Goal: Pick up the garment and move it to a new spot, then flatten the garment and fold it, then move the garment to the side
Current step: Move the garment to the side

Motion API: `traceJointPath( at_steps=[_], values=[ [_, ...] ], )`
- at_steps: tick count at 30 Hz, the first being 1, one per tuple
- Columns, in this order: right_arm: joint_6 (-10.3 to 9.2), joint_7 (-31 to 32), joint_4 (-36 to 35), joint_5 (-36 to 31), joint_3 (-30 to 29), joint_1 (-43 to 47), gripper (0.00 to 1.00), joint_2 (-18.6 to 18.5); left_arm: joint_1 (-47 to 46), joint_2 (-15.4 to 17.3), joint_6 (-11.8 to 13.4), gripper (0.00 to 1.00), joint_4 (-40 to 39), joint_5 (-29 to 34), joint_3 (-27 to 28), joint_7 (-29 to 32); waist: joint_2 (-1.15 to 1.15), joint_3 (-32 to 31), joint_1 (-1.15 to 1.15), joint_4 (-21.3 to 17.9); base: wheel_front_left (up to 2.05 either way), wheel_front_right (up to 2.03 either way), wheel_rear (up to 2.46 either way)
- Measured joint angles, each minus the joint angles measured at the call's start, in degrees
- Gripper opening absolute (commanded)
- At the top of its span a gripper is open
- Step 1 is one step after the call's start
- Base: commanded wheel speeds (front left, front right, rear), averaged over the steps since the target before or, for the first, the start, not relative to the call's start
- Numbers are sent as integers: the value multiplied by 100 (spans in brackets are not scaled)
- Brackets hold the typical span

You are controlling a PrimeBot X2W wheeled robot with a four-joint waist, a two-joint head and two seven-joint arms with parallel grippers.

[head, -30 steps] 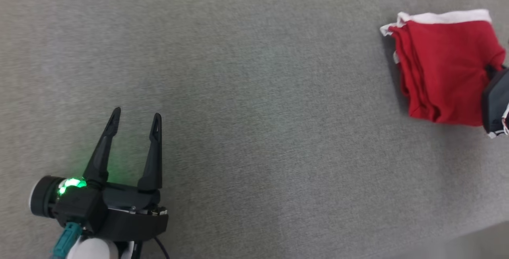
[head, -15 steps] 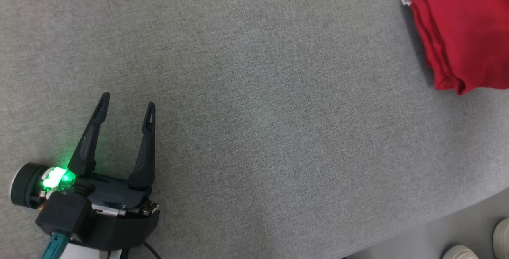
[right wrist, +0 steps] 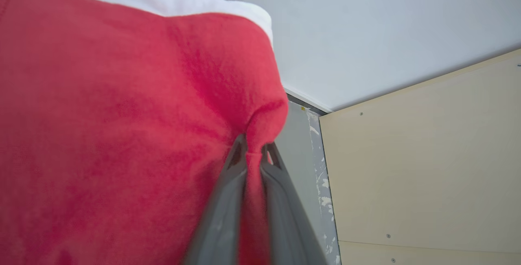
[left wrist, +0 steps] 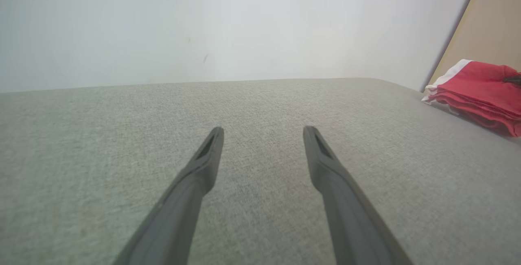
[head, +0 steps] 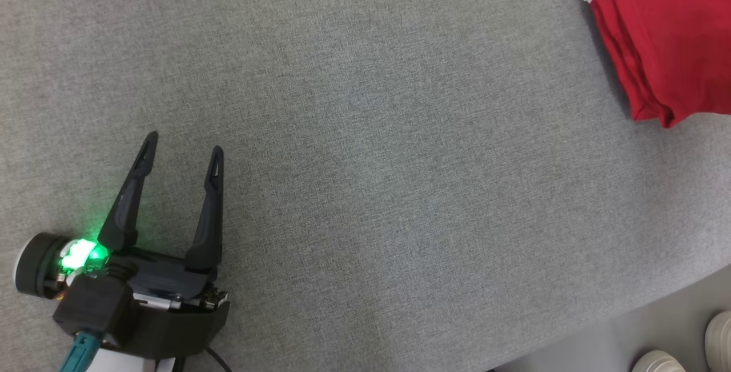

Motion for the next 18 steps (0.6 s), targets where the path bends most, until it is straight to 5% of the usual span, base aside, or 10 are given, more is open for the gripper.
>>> traceJointPath(
  at_steps=[1,2,3,18],
  values=[
    [0,-30,5,-31,-3,-1,9,19,-1,-8,0,100,23,-2,-8,0,0,-21,0,2,0,0,0],
    [0,-92,3,-43,0,7,43,38,-1,-18,0,100,46,-7,-19,0,0,-44,0,6,0,0,0],
    [0,-146,1,-52,-3,24,100,59,-1,-34,0,100,67,-9,-34,0,0,-70,0,12,0,0,0],
    [0,-835,-51,98,56,691,100,502,420,-402,2,100,561,-191,110,30,2,-805,1,257,0,0,0]
  ],
)
